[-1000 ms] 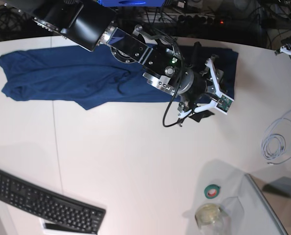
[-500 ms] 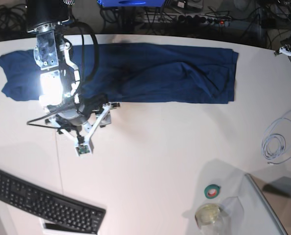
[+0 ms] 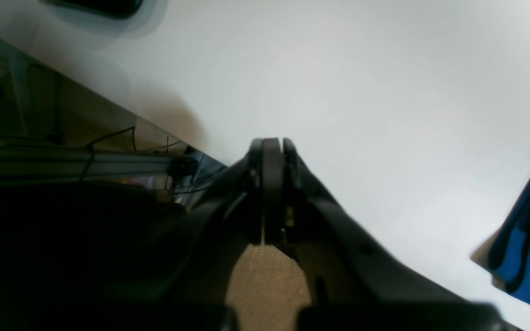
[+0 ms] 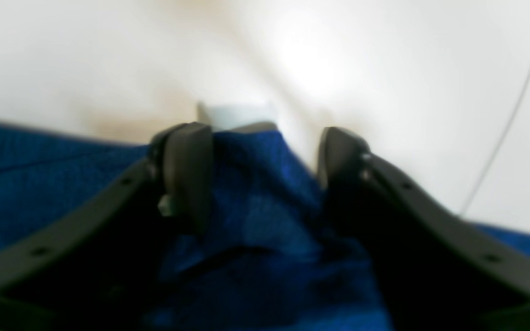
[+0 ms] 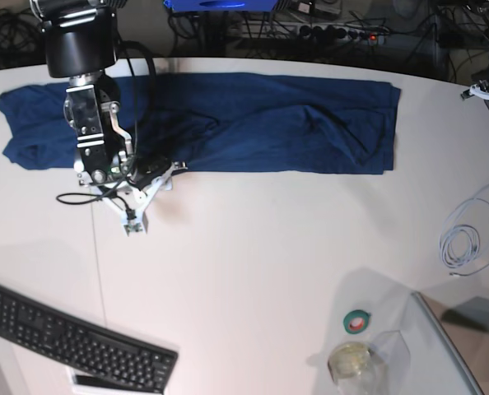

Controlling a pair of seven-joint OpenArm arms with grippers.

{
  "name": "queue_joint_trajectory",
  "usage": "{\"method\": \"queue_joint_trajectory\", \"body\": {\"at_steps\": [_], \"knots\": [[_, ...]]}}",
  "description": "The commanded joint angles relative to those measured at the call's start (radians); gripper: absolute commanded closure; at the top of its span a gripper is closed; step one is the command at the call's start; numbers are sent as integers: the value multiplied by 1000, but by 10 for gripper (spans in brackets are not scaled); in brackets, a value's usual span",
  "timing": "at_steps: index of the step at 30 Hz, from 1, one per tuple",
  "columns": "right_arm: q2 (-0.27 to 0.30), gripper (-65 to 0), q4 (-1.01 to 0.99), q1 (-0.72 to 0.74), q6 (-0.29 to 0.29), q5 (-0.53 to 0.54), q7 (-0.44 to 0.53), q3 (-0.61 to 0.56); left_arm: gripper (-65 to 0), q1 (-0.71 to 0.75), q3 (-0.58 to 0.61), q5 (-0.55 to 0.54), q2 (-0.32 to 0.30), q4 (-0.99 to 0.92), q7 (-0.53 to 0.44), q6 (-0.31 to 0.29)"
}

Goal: Layout the t-shirt on the table in an organized manner, then fold the t-shirt properly
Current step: 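Move the right gripper to the shirt's hem end and grasp it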

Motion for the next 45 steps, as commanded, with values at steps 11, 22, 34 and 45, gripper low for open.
{"method": "queue_joint_trajectory", "body": {"at_steps": [11, 22, 34, 45], "knots": [[7, -30, 214, -80, -1, -5, 8, 7, 0, 2, -11, -2, -20, 14, -18, 4], [7, -30, 421, -252, -1, -5, -58, 4, 0, -4, -6, -8, -20, -22, -18, 4], [8, -110, 407, -290, -4, -8, -92, 7, 0, -6, -3, -10, -18, -15, -18, 4], [87, -500, 659, -410, -4, -8, -112, 10, -196, 22, 64, -13, 132, 195, -11, -208]]}}
